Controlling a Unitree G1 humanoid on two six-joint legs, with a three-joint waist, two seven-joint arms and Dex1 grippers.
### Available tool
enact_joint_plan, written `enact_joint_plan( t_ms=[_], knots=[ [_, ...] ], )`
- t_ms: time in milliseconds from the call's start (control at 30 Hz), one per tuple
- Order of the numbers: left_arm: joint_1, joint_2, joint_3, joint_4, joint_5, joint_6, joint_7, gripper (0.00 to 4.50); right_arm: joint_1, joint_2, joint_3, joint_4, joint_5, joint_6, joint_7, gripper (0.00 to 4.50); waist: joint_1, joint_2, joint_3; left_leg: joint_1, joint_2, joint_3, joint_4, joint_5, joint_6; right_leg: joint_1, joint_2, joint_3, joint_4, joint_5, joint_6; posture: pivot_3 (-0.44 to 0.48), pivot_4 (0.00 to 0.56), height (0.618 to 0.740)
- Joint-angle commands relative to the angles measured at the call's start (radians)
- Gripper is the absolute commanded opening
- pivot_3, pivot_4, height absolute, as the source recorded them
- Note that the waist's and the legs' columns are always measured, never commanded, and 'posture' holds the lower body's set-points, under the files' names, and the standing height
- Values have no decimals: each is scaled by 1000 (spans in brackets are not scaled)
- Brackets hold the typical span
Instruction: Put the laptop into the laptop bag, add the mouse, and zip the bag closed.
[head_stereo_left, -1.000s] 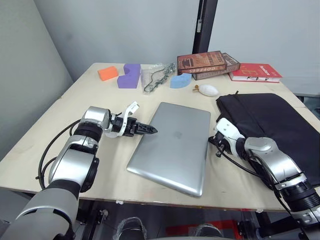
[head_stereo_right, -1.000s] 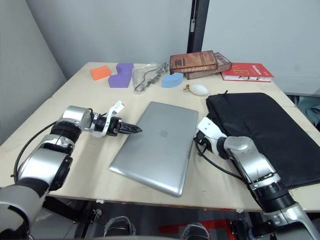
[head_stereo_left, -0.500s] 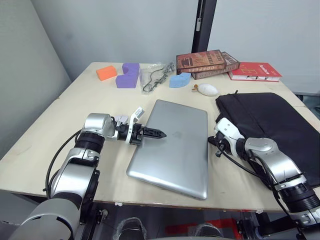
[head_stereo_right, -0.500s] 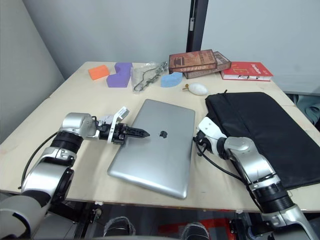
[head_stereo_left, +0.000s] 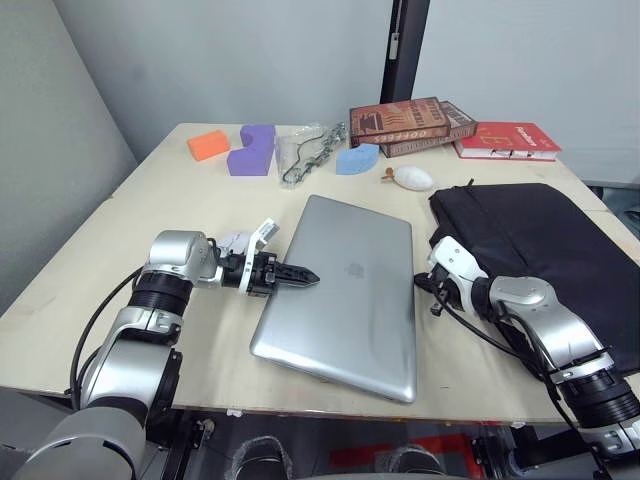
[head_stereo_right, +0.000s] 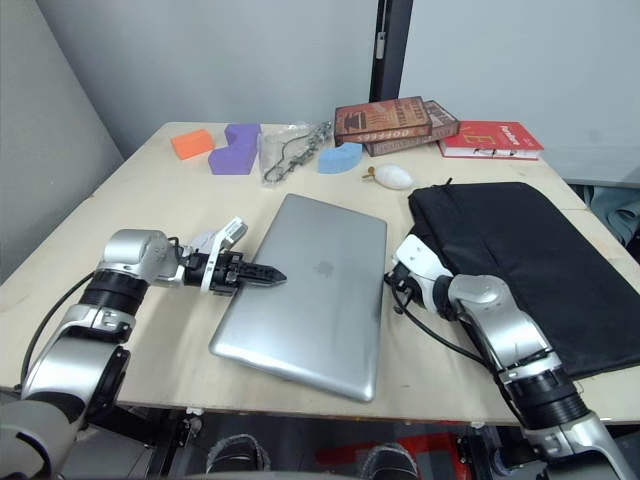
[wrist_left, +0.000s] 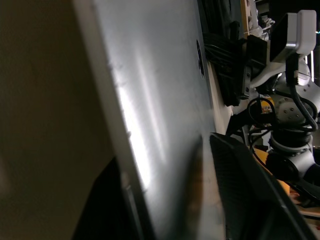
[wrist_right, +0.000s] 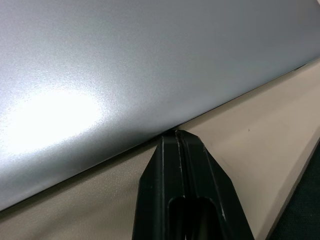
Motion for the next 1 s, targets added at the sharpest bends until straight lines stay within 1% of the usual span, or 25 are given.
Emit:
enact_joint_plan(
  t_ms=[33,67,267,333,400,467,500,567,600,667,733,767,833,900,933,1000],
  knots=[
    [20,21,23,-78,-50,35,22,587,23,3,27,-6,1,10,11,0,0,0,0,0,0,0,0,0,0,0,0,0,0,0,0,0,150,734],
    [24,18,33,-82,-59,41,33,414,24,3,28,-7,1,9,11,0,0,0,0,0,0,0,-1,0,0,0,0,0,-1,0,0,0,150,734],
    [46,-26,99,-137,-133,111,105,341,34,6,19,-24,12,11,14,0,0,0,0,0,0,0,-3,0,0,0,0,-1,-2,0,0,0,150,734],
    [53,-65,162,-153,-162,139,138,341,41,28,-35,-48,55,34,-2,0,3,0,0,0,0,0,-3,0,0,0,0,-1,-3,0,0,0,150,734],
    [80,-122,258,-191,-201,150,177,341,69,30,-108,-97,81,10,-22,0,9,0,1,-1,0,0,-3,0,0,0,0,-1,-3,0,0,0,150,734],
    [117,-162,317,-242,-224,156,213,341,96,25,-165,-139,99,-3,-36,0,17,1,2,-2,-1,0,-3,0,0,0,-1,-1,-4,0,0,0,150,734],
    [149,-192,347,-282,-232,148,236,341,122,9,-197,-169,109,1,-34,260,17,1,2,-4,-1,0,-3,0,0,-1,-1,-2,-5,0,0,0,150,734],
    [207,-251,395,-354,-248,133,282,341,164,-14,-253,-215,113,-4,-49,833,17,1,2,-11,-1,-1,-3,0,1,-7,-1,-3,-5,0,0,0,150,734],
    [224,-272,413,-378,-255,136,302,341,178,-20,-269,-228,115,-8,-56,1223,16,1,3,-14,-1,-1,-3,1,1,-9,-1,-3,-5,0,0,0,150,734],
    [270,-323,436,-436,-269,126,341,341,199,-25,-307,-253,110,-15,-85,1866,14,1,3,-16,-1,-2,-3,1,2,-11,-1,-4,-5,0,0,0,150,734],
    [303,-385,480,-475,-288,120,385,341,225,-41,-325,-274,79,-38,-113,2598,13,1,3,-16,-1,-2,-3,2,3,-13,-1,-4,-4,0,0,0,150,734],
    [318,-404,489,-486,-292,114,401,341,234,-43,-330,-279,71,-43,-126,2861,13,1,3,-17,-1,-2,-3,1,3,-13,-1,-4,-4,0,0,0,150,734],
    [343,-427,497,-496,-289,87,432,341,251,-37,-333,-278,60,-47,-153,3614,12,1,3,-16,-1,-2,-2,1,2,-13,-1,-3,-4,0,0,0,150,734],
    [343,-452,530,-485,-297,77,462,341,268,-38,-322,-267,40,-60,-171,4285,10,1,3,-16,-1,-1,-2,1,2,-13,-1,-3,-3,0,1,0,150,734],
    [341,-460,543,-480,-305,77,471,341,275,-40,-314,-260,25,-70,-180,4448,9,1,3,-15,-1,-1,-2,1,1,-14,-1,-2,-2,0,1,0,150,734],
    [344,-469,552,-486,-312,77,487,341,286,-35,-306,-243,-1,-86,-208,4448,7,1,3,-16,-1,-1,-1,1,2,-14,-1,-2,-2,1,1,0,150,734]
  ],
)
